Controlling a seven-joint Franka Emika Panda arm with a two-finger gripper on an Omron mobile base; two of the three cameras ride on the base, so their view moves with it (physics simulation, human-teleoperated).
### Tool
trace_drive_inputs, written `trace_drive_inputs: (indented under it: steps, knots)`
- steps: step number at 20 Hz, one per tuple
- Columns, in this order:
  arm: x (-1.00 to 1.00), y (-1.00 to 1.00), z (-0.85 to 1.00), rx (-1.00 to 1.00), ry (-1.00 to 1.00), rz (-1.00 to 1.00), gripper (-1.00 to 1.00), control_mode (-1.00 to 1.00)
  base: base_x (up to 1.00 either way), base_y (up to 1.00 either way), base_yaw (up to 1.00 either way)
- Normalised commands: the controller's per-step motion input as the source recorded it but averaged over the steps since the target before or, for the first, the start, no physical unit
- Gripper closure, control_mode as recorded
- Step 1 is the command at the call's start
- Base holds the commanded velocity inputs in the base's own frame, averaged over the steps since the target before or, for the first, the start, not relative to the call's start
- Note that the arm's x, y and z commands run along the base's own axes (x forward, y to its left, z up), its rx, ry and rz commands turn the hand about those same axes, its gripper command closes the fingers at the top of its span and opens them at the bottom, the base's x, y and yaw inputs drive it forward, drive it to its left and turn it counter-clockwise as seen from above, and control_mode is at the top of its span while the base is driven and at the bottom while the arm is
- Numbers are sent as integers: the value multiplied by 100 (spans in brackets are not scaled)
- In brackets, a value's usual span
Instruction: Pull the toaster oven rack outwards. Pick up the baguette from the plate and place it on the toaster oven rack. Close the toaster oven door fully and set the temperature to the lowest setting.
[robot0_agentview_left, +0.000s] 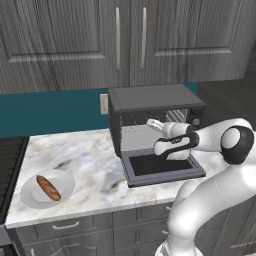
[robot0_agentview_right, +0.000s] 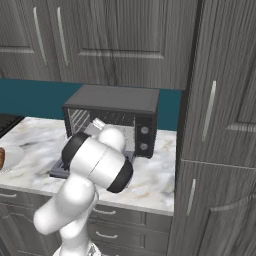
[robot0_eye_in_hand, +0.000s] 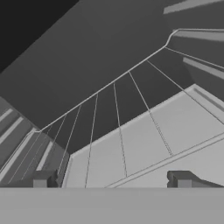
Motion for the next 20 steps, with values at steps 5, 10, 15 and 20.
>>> trace_drive_inputs:
  steps: [5,10,15,20]
  knots:
    - [5,0,-3,4,0,0,-100,-100,0,0,0]
    - [10,0,0,0,0,0,100,-100,0,0,0]
    - [1,0,0,0,0,0,100,-100,0,0,0]
    - [0,0,0,0,0,0,100,-100,0,0,0]
